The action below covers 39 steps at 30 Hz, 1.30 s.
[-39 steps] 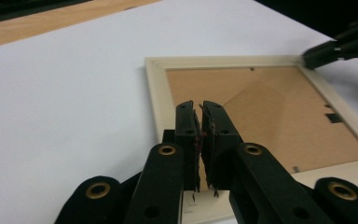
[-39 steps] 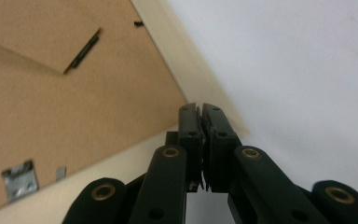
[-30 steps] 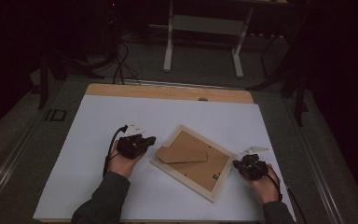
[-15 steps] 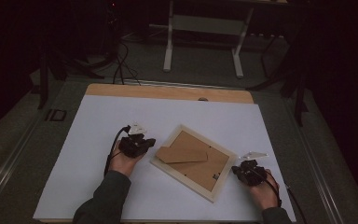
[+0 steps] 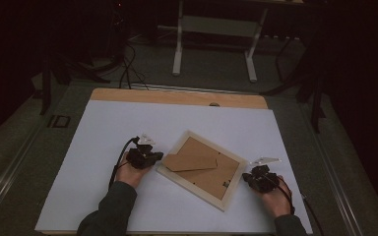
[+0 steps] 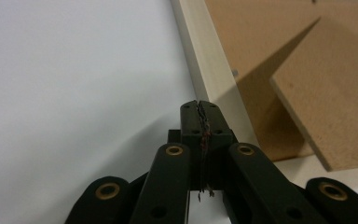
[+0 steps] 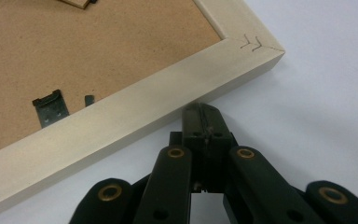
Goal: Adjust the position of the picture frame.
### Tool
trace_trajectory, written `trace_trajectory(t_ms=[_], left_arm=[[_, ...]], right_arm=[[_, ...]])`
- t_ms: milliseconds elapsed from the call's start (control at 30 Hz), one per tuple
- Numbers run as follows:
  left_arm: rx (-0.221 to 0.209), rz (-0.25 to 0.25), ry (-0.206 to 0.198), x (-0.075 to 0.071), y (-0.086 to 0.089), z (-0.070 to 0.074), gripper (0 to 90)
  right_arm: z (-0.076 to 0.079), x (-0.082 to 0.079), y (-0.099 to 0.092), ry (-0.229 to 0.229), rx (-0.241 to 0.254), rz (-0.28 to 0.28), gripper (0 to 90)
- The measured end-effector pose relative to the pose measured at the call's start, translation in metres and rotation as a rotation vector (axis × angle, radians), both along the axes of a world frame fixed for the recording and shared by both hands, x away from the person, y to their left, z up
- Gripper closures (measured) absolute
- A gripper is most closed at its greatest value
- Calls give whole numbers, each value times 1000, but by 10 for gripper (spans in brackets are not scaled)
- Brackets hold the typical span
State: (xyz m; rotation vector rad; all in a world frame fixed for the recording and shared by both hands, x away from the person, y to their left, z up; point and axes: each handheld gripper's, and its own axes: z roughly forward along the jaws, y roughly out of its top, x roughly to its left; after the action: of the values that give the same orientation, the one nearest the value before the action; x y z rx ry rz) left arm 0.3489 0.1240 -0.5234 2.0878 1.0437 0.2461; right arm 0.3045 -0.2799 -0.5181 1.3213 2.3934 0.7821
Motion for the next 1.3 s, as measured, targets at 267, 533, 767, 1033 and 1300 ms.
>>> trace_trajectory(t_ms=[267,533,767,1033,1300], left_arm=[[12,3,8,-4,5,-5,900],[14,13,14,-5,8,-8,900],[5,42,26,2,7,-13,900],[4,32,49,0,11,-11,900],[-3,54,56,2,17,-11,900]], right_arm=[[0,1,13,2,-13,35,897],[0,3,21,0,-15,50,898],[0,7,23,2,-13,60,897],[0,13,25,12,0,54,898],[0,24,33,0,-11,37,899]])
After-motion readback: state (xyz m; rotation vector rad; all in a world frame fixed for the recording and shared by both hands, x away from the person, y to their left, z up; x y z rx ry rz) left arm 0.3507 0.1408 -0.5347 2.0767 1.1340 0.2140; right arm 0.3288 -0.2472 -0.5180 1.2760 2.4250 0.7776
